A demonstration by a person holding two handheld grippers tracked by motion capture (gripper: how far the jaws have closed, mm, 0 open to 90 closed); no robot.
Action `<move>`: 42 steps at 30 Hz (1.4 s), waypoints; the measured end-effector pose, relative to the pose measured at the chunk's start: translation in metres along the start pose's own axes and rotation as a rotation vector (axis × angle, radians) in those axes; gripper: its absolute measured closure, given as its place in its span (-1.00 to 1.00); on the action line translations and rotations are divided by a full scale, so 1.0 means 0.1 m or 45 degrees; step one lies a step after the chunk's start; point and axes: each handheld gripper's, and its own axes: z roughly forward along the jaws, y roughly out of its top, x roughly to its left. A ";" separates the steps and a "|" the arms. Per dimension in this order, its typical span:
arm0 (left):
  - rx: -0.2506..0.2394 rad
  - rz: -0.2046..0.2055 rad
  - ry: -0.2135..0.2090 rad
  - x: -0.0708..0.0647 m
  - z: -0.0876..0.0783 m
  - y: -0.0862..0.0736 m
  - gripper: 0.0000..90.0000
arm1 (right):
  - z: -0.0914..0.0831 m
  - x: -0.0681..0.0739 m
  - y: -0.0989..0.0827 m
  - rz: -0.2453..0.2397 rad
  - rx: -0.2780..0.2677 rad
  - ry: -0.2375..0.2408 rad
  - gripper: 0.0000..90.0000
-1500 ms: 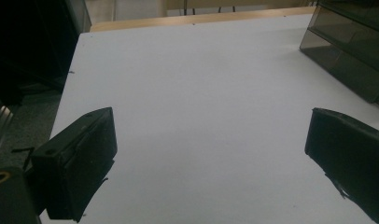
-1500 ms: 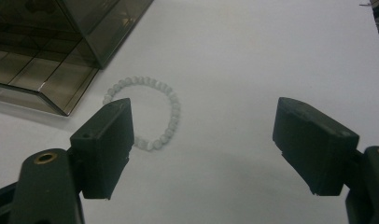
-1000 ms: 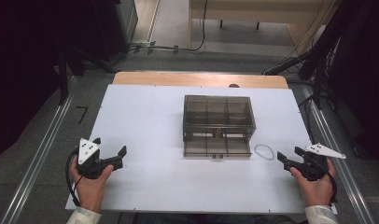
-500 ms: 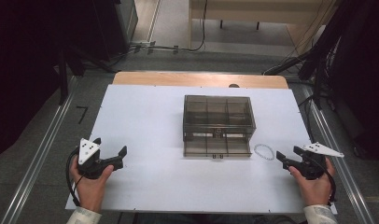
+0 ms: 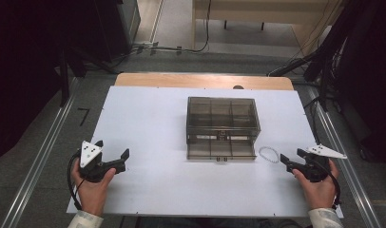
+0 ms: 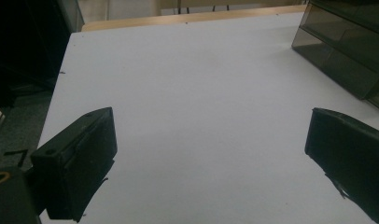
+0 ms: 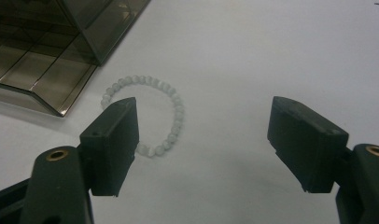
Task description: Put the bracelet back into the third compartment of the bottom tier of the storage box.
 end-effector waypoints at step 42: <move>-0.002 0.000 -0.008 -0.01 0.00 0.00 -0.94 | 0.10 0.04 0.01 -0.044 0.047 -0.012 -0.11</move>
